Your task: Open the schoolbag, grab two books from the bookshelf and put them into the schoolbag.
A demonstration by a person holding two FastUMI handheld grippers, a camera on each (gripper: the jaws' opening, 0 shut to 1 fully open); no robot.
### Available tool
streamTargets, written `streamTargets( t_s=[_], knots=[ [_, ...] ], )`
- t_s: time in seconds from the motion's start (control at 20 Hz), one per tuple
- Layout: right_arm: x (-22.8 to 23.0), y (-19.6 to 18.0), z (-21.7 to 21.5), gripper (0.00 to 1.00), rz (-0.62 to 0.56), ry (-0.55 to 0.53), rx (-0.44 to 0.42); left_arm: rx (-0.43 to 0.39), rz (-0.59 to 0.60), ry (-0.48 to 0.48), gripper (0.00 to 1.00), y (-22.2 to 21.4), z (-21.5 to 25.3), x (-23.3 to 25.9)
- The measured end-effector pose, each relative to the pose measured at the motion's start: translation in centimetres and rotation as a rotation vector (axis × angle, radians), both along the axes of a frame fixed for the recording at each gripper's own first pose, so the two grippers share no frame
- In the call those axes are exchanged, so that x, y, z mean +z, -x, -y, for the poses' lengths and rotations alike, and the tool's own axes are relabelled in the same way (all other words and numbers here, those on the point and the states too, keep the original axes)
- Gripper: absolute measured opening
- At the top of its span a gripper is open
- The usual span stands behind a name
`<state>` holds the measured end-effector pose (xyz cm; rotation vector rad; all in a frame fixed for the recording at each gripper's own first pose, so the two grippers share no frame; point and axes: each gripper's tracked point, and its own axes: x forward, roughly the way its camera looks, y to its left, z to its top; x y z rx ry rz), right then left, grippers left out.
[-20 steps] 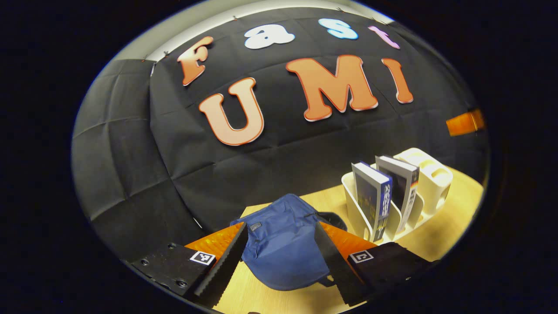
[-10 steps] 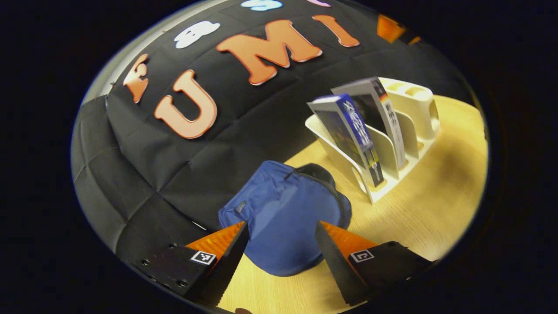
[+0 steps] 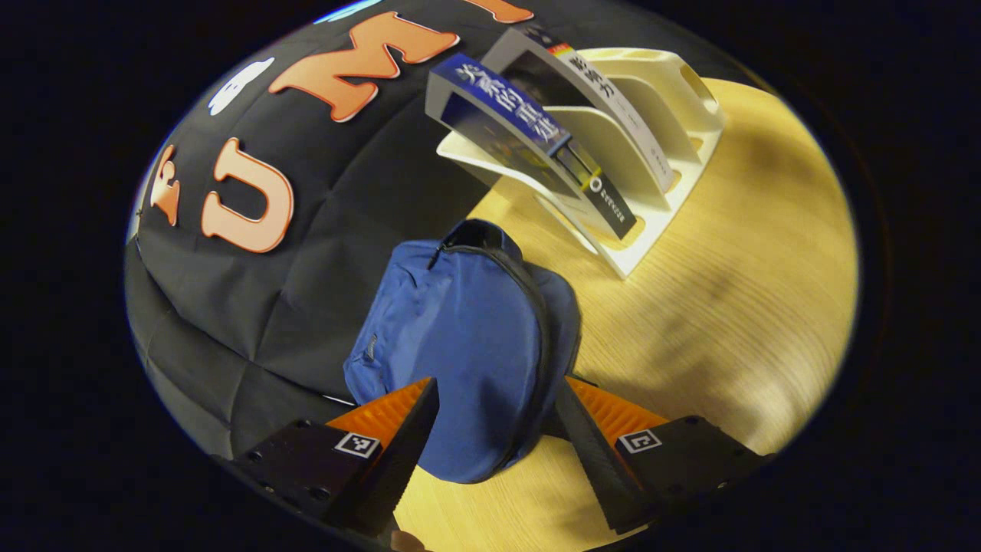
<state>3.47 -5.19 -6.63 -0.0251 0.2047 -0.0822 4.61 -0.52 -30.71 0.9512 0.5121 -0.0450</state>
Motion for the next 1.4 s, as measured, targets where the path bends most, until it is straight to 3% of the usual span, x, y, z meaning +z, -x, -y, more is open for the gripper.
streamTargets(
  t_s=[0.4, 0.45, 0.55, 0.6, 0.7, 0.75, 0.8, 0.85, 0.95, 1.15, 1.4],
  knots=[
    [-0.8, -1.7, -1.1, 0.97, -0.034, 0.022, 0.063, 0.042, -0.017, -0.031, 0.97, -1.1, -0.7, -0.9],
    [-0.9, -1.8, -1.2, 0.97, -0.036, 0.023, 0.072, 0.049, -0.017, -0.032, 0.93, -1.0, -0.7, -0.8],
    [-0.9, -2.0, -1.3, 0.97, -0.039, 0.019, 0.083, 0.052, -0.028, -0.055, 0.66, -1.0, -1.0, -1.0],
    [-0.8, -2.1, -1.3, 0.97, -0.039, 0.016, 0.086, 0.056, -0.031, -0.066, 0.74, -1.1, -1.1, -1.1],
    [-0.7, -2.2, -1.2, 0.97, -0.039, 0.009, 0.089, 0.051, -0.034, -0.06, 0.44, -1.3, -0.8, -1.2],
    [-0.7, -2.2, -1.1, 0.97, -0.04, 0.005, 0.092, 0.055, -0.05, -0.054, 0.38, -1.2, -0.8, -1.5],
    [-0.6, -2.3, -0.9, 0.97, -0.04, 0.001, 0.093, 0.061, -0.079, -0.06, 0.39, -1.2, -0.8, -2.1],
    [-0.6, -2.2, -0.8, 0.97, -0.039, 0.0, 0.094, 0.068, -0.106, -0.077, 0.17, -1.1, -1.1, -2.5],
    [-0.4, -2.3, -0.5, 0.97, -0.033, -0.005, 0.096, 0.061, -0.124, -0.088, 0.05, -1.4, -1.1, -2.9],
    [-0.2, -2.4, 0.2, 0.97, -0.025, -0.012, 0.102, 0.061, -0.08, -0.048, 0.02, -1.0, -1.1, -1.8],
    [0.0, -3.0, -0.1, 0.97, -0.016, -0.042, 0.12, 0.021, -0.176, -0.013, 0.01, -0.7, -1.1, -1.0]
  ],
)
